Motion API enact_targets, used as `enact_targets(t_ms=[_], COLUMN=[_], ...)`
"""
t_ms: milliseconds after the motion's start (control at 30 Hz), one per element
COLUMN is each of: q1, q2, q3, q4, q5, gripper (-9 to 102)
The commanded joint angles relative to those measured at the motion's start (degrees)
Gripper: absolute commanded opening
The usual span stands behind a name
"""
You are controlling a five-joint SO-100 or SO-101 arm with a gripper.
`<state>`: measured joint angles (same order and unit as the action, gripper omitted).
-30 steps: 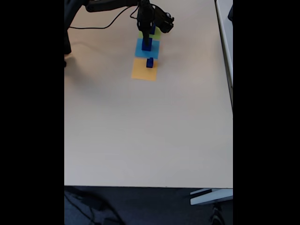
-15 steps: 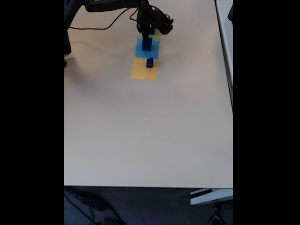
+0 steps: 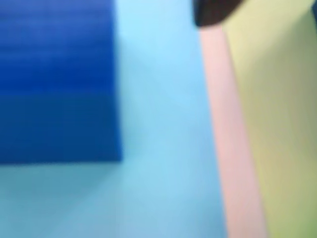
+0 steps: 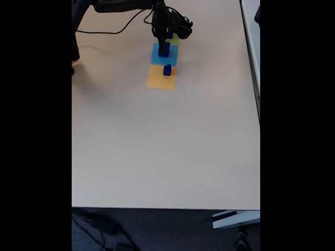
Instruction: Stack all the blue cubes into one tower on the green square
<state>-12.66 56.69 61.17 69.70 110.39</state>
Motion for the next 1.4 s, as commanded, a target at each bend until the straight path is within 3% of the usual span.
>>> enact_targets(t_ms=[0,1367], q1=[0.6,1.4], q2=[7.0,8.6], q3=[-0.2,5.2], q4=[-1.4,-4.7], q5=[-0.4,-0.5], gripper=[31,22])
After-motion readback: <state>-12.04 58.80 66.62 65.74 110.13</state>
